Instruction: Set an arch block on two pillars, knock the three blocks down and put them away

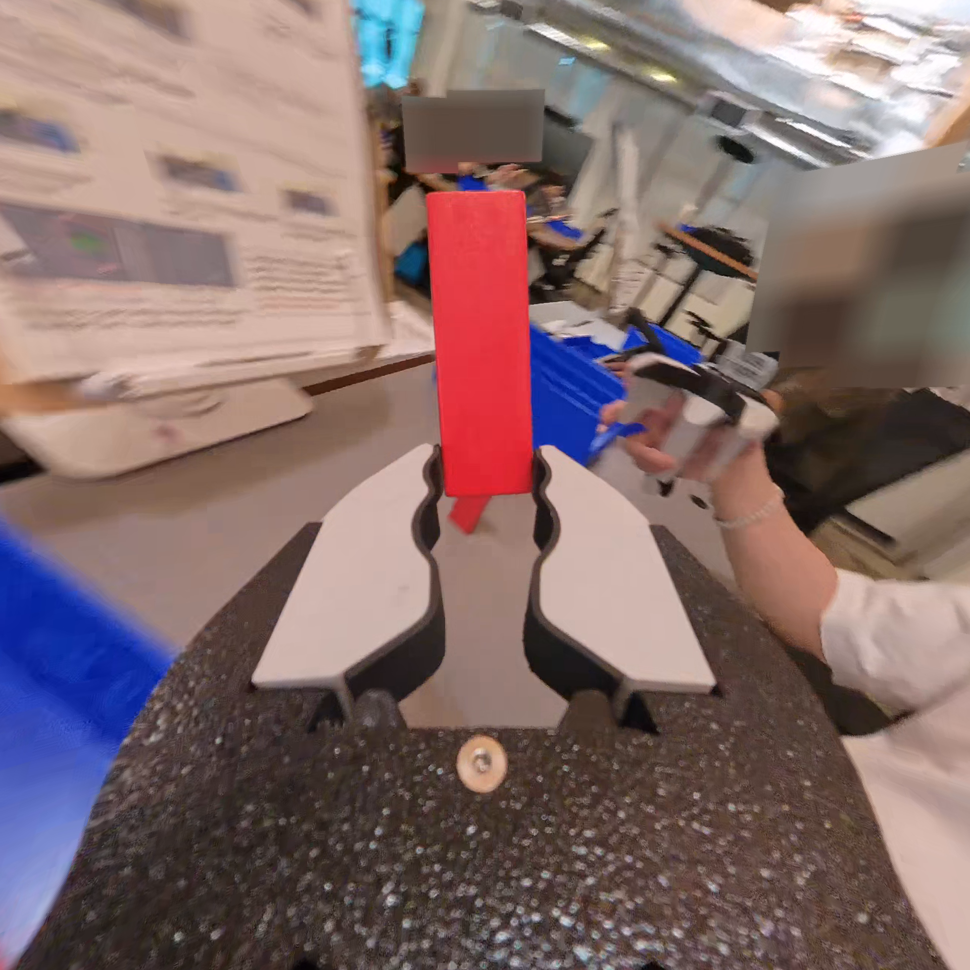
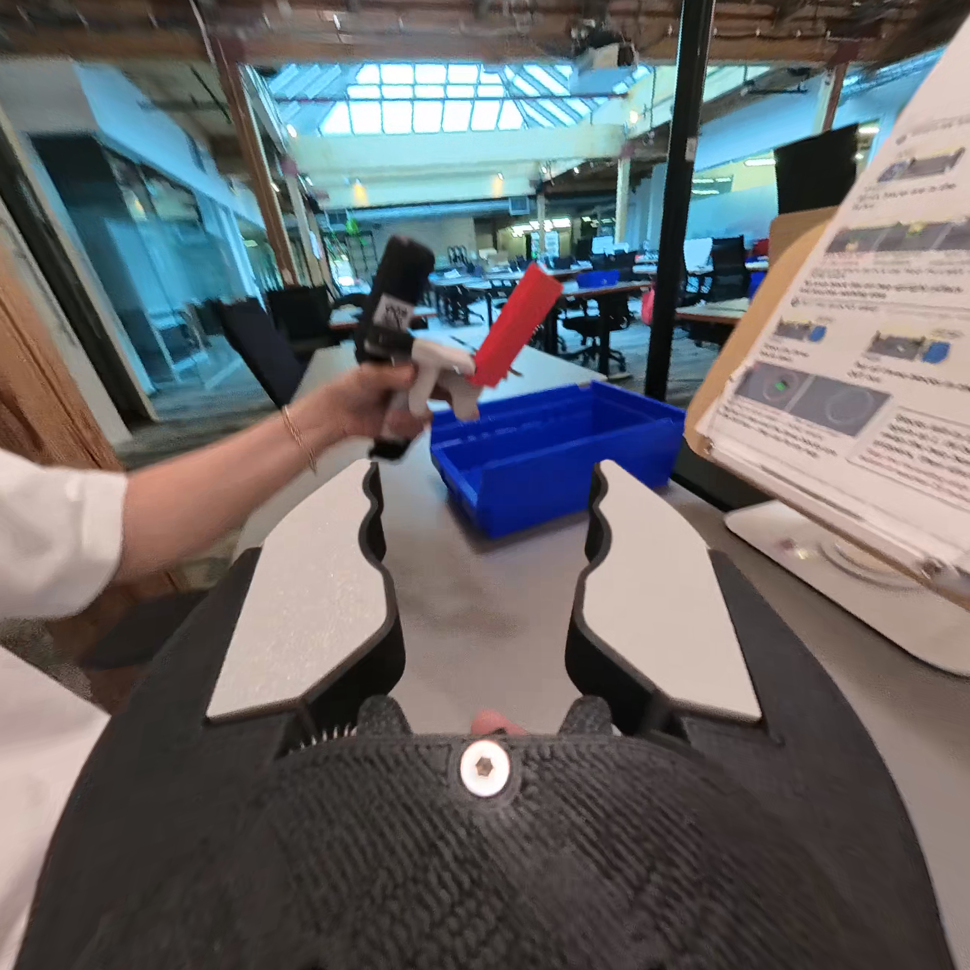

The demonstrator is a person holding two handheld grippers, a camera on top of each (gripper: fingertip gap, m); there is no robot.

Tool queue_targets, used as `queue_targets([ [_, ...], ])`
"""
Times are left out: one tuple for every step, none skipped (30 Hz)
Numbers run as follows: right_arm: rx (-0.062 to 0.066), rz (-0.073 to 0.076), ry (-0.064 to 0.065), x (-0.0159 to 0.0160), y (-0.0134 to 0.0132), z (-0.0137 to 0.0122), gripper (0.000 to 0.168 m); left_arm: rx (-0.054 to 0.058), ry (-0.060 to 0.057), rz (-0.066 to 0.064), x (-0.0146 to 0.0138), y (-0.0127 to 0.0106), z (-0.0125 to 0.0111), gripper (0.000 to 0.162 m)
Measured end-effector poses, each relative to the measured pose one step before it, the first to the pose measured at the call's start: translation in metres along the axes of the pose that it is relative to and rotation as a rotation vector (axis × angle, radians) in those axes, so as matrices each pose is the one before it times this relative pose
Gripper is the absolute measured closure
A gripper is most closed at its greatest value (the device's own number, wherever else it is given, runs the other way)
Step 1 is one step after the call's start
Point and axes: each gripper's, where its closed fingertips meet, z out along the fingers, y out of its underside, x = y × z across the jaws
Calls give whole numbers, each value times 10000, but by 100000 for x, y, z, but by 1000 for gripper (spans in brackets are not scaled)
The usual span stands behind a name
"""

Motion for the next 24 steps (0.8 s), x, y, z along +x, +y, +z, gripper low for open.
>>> queue_targets([
  [189,152,-194,-174,-1028,762,93,152,703,486,1938,229,1241,130],
  [80,58,-130,-64,-742,744,94,159,638,440,1693,263,1279,130],
  [-6,22,10,114,-489,695,95,101,526,316,1375,332,1270,130],
  [-18,-31,-35,13,-332,610,95,65,475,201,1158,367,1219,130],
  [-27,-57,-186,-251,-150,508,96,89,503,157,1082,319,1130,130],
  [-54,-13,-114,-175,6,412,98,82,417,161,869,274,994,130],
  [-94,24,-21,-77,150,324,98,50,290,151,640,255,844,130],
  [-96,-22,-98,-211,245,220,99,52,316,116,631,175,700,130],
  [-39,-37,-154,-303,250,116,102,88,273,125,530,87,579,130],
  [9,3,-100,-205,211,38,105,102,156,122,306,29,443,130],
  [33,17,-154,-269,182,3,106,82,173,31,257,30,333,130],
  [52,31,-236,-349,131,-17,109,92,216,-34,272,-7,259,130],
  [100,22,-182,-276,25,-14,112,115,174,11,225,-15,217,130],
  [130,15,-64,-118,-85,22,113,109,163,56,237,10,172,130],
  [101,-16,-99,-177,-90,34,113,82,178,31,272,55,151,130],
  [66,-41,-123,-227,-55,61,114,66,114,9,177,41,142,130],
  [27,-67,-71,-157,14,80,117,96,68,17,132,7,117,130],
  [-10,-103,-35,-106,69,87,121,110,106,13,191,-16,95,130],
  [2,-128,-8,-64,69,74,129,85,65,1,127,12,68,130],
  [21,-85,-46,-106,37,66,134,49,-35,1,-10,46,40,130],
  [2,-1,-50,-78,47,56,134,31,-10,-17,7,59,0,130],
  [-39,8,-16,-23,92,38,134,25,8,-16,31,57,-48,130],
  [-107,-51,47,53,154,11,134,-1,-43,4,-8,62,-86,130],
  [-160,-62,52,55,204,-8,135,-51,-107,46,-50,102,-136,130],
])
